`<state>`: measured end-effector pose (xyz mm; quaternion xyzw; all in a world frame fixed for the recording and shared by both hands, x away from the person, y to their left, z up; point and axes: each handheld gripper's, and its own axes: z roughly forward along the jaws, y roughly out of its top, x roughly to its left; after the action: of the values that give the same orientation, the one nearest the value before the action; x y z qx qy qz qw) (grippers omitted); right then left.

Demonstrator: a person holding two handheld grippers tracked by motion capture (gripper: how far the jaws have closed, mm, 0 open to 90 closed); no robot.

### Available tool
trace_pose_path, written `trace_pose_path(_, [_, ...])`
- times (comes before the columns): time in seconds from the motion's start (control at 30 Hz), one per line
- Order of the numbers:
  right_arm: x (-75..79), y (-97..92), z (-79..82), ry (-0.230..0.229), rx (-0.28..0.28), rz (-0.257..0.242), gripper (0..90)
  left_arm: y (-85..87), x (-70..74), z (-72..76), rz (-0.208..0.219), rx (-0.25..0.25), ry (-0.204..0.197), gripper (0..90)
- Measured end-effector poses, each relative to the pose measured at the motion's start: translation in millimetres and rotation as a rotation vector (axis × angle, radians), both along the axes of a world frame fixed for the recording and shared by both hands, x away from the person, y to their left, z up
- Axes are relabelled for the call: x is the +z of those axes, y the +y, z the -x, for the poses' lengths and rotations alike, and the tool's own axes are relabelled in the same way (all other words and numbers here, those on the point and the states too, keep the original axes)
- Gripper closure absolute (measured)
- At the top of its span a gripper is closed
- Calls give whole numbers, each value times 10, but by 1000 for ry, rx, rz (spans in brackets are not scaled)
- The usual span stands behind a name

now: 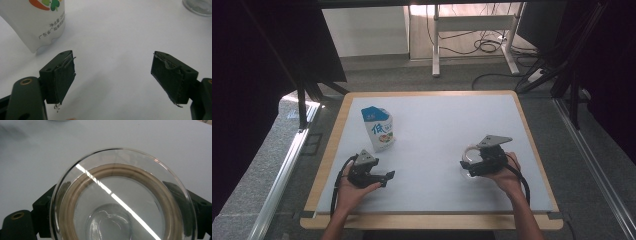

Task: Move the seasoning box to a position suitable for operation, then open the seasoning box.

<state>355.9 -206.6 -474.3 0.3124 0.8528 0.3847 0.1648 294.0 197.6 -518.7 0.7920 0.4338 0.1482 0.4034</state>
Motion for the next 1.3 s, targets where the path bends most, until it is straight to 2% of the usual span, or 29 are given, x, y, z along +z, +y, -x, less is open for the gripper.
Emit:
trace_pose_path(0.17, [-6,5,6,-4,-7,-2,101,-24,26,9,1,0,-7,192])
trace_pose_path(0.2, [-5,4,27,-16,-29,-24,53,-39,34,14,-2,-4,-10,191])
trace_pose_path(0.3, [43,-6,72,-28,-32,-48,39,-50,39,21,-5,-6,-13,191])
trace_pose_path(0.33, [132,-35,140,-57,-50,-77,36,-51,42,24,-7,-9,-13,190])
trace_pose_path(0.43, [268,-108,241,-106,-76,-142,38,-46,50,25,-2,-6,-18,190])
trace_pose_path(0.47, [268,-108,241,-106,-76,-142,38,-46,50,25,-2,-6,-18,190])
trace_pose_path(0.5, [310,-142,276,-122,-95,-164,58,-44,52,24,-2,-5,-19,190])
trace_pose_path(0.53, [381,-236,349,-138,-94,-221,106,-42,56,25,-3,-5,-20,190])
trace_pose_path(0.6, [398,-261,373,-147,-98,-225,130,-43,61,27,-3,-5,-22,190])
trace_pose_path(0.63, [432,-331,441,-174,-111,-228,213,-46,67,29,-1,-4,-22,189])
trace_pose_path(0.77, [435,-450,483,-165,-121,-251,398,-62,77,20,-2,-11,-30,190])
trace_pose_path(0.8, [435,-450,483,-165,-121,-251,398,-68,78,16,-2,-12,-32,190])
trace_pose_path(0.83, [422,-513,486,-158,-130,-268,505,-75,77,14,3,-13,-30,191])
trace_pose_path(0.87, [415,-553,491,-154,-139,-281,560,-90,79,11,20,-14,-26,191])
trace_pose_path(0.9, [412,-582,495,-152,-146,-288,610,-90,79,11,20,-14,-26,193])
trace_pose_path(1.03, [417,-642,519,-167,-158,-268,777,-116,88,10,29,-10,-29,203])
trace_pose_path(1.1, [419,-647,528,-169,-158,-263,808,-124,91,10,31,-11,-32,205])
trace_pose_path(1.2, [404,-642,542,-179,-152,-222,897,-139,94,8,39,-7,-33,226])
trace_pose_path(1.3, [389,-633,539,-175,-146,-204,898,-157,95,12,44,-9,-38,232])
